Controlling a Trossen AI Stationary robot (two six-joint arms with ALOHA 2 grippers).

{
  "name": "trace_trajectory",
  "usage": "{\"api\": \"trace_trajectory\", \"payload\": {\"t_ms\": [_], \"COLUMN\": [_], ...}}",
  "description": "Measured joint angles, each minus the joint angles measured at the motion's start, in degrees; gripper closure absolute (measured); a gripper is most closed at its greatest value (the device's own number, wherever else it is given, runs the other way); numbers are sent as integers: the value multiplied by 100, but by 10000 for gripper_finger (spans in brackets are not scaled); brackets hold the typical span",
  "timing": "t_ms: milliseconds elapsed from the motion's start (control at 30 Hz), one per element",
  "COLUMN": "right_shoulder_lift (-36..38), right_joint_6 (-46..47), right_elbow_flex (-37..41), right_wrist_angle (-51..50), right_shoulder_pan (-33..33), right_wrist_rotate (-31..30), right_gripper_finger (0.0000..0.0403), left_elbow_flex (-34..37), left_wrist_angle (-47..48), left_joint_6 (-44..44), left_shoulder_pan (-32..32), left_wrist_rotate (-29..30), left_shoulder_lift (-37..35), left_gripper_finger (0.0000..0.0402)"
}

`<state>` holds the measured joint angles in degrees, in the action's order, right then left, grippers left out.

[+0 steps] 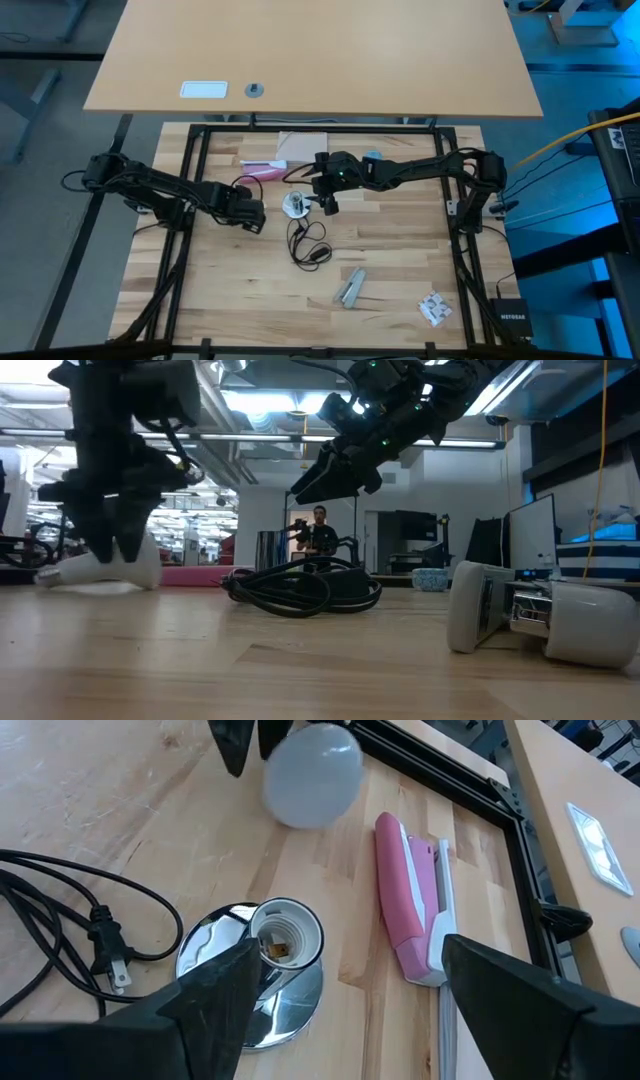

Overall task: Screw lightbulb
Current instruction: Insert light bulb into the lamp

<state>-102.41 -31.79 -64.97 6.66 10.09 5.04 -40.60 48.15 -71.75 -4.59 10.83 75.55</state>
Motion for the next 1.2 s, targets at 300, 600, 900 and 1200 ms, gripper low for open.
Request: {"api": "trace_trajectory", "payload": {"t_ms": [300,600,900,1200], "right_shoulder_lift": [0,0,0,0], "right_joint_6": [-2,-4,-4,-4], "right_elbow_flex": [0,0,0,0], "right_wrist_angle": [-37,-42,-61,-59], "right_shoulder_pan": [-1,0,0,0], "right_wrist_rotate": [-6,-11,-11,-13], "right_gripper_finger": [86,86,86,86], "left_elbow_flex": [0,-389,-883,-789], "left_wrist_angle": [186,480,2043,1803], "left_joint_6": [487,915,1089,1478], "left_shoulder_pan": [-187,-335,-331,138], "left_wrist_rotate": [330,885,1075,1663], "left_shoulder_lift": [-22,-22,-22,-22], "left_gripper_finger": [208,208,208,208]}}
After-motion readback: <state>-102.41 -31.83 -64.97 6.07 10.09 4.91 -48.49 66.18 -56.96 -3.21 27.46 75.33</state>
